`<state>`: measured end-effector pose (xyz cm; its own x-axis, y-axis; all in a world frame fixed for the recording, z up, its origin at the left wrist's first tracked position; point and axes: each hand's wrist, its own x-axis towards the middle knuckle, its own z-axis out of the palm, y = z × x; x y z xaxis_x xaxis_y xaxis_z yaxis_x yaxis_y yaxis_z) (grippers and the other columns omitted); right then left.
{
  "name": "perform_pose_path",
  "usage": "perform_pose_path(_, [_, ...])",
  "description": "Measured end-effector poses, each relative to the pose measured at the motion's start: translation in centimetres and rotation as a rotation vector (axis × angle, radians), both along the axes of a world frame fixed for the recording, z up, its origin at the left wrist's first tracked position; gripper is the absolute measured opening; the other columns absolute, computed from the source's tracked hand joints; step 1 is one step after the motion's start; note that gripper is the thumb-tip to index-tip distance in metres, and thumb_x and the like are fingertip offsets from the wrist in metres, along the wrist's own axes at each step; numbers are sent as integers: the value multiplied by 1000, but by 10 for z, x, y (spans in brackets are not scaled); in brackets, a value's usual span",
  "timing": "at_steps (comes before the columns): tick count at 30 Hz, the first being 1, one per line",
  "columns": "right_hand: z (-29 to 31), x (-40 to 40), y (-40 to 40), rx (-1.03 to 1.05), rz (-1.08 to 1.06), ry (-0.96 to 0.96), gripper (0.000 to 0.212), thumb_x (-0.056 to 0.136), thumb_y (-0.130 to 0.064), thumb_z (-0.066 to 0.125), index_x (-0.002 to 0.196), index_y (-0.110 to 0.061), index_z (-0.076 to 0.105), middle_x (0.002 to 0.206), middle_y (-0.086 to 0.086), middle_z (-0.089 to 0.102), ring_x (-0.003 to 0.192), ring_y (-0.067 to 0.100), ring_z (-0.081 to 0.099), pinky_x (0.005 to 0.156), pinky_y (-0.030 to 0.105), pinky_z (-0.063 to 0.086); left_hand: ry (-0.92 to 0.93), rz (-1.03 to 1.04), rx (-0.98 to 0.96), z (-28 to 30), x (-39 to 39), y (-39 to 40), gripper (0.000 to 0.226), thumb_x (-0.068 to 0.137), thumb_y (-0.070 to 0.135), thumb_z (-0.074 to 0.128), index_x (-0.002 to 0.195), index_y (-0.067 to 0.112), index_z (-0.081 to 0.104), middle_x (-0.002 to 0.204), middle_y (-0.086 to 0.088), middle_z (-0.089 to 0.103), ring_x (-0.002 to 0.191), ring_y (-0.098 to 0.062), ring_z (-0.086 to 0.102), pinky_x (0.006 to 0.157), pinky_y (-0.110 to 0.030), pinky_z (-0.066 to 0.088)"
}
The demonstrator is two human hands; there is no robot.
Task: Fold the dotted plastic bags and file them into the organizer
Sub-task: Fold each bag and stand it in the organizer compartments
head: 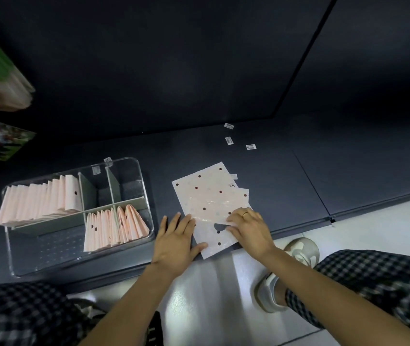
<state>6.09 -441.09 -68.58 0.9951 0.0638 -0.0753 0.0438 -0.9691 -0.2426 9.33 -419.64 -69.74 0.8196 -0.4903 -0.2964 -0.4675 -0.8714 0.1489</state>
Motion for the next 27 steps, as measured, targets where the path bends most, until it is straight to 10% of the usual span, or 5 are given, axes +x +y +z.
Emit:
perform_pose_path(5, [5, 9, 5, -217, 115, -64, 26, 44, -12, 90, 56, -20, 68, 66, -5, 66, 59, 14, 63, 54, 20, 51, -34, -12, -35, -2, -5, 3, 72, 89, 68, 24, 145, 23, 25, 151, 7, 25, 144, -18, 8, 117, -41, -6])
perform_pose_path(10, [2, 14, 2, -482, 285, -103, 34, 32, -1, 79, 59, -15, 66, 64, -1, 64, 54, 15, 59, 49, 22, 49, -72, -13, -84, -1, -4, 2, 67, 88, 68, 27, 138, 25, 37, 143, 9, 37, 141, -18, 18, 116, -38, 0])
perform_pose_path(14, [13, 23, 4, -379, 282, -69, 18, 55, -12, 81, 64, -12, 65, 64, 0, 62, 54, 16, 59, 47, 22, 47, -53, 17, -276, 1, 0, 5, 63, 88, 59, 46, 139, 24, 39, 140, 7, 40, 136, -15, 27, 114, -32, 15])
perform_pose_path(19, [31, 27, -11, 83, 264, 412, 11, 95, -24, 44, 95, -16, 52, 103, 3, 65, 94, 23, 56, 80, 36, 47, 10, 29, -395, 3, 4, 16, 59, 86, 42, 62, 138, 22, 44, 137, 8, 46, 124, -17, 39, 102, -27, 30])
perform_pose_path(27, [42, 34, -11, 361, 122, 534, 12, 92, -22, 50, 80, -24, 49, 64, -10, 51, 64, 7, 40, 68, 29, 38, 181, 427, -656, -2, 0, 13, 12, 89, 15, 63, 92, 5, 71, 90, -10, 68, 87, -29, 59, 73, -31, 41])
